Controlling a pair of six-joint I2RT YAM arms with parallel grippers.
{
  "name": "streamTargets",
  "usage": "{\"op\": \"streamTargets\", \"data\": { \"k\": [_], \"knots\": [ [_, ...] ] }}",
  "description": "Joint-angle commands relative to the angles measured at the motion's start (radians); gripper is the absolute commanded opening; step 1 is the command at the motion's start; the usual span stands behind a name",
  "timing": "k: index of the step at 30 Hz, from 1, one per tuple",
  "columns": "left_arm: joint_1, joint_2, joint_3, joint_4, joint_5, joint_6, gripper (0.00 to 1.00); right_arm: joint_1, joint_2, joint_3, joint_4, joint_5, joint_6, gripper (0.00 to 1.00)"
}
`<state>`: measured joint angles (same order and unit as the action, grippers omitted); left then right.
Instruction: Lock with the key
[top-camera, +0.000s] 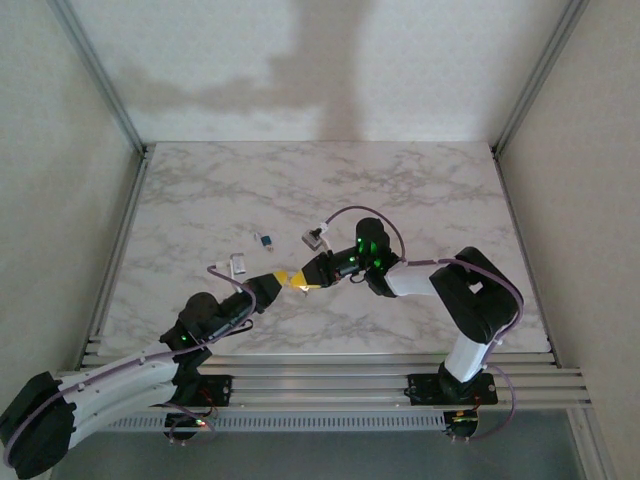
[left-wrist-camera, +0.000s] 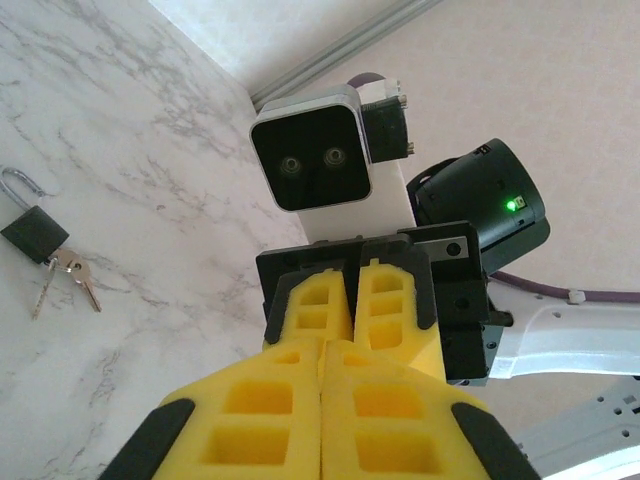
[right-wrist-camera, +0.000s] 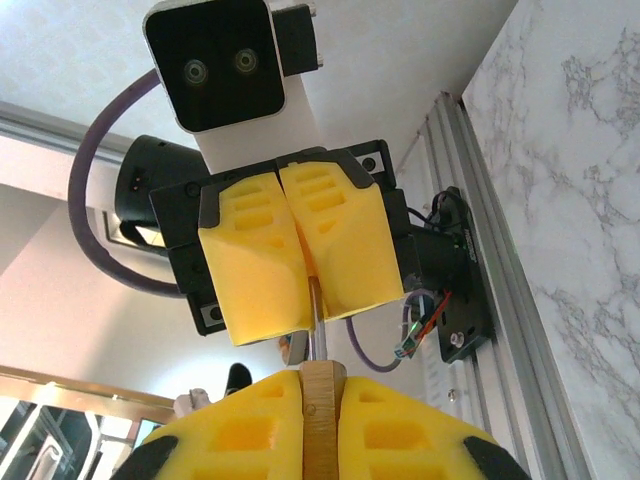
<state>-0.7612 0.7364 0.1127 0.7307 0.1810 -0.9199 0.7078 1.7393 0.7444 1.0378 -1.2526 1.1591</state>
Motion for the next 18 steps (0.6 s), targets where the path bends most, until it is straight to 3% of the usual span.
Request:
{"op": "streamTargets", "data": {
  "k": [1, 18],
  "knots": [
    [-0.018, 0.004, -0.021, 0.052, 0.012, 0.016, 0.00, 0.001, 0.016, -0.006, 0.070, 0.030, 0.056, 0.00],
    [-0.150, 0.058, 0.007, 0.143, -0.026, 0.006, 0.00, -0.001, 0.010, -0.017, 0.047, 0.062, 0.005, 0.00]
  ]
}}
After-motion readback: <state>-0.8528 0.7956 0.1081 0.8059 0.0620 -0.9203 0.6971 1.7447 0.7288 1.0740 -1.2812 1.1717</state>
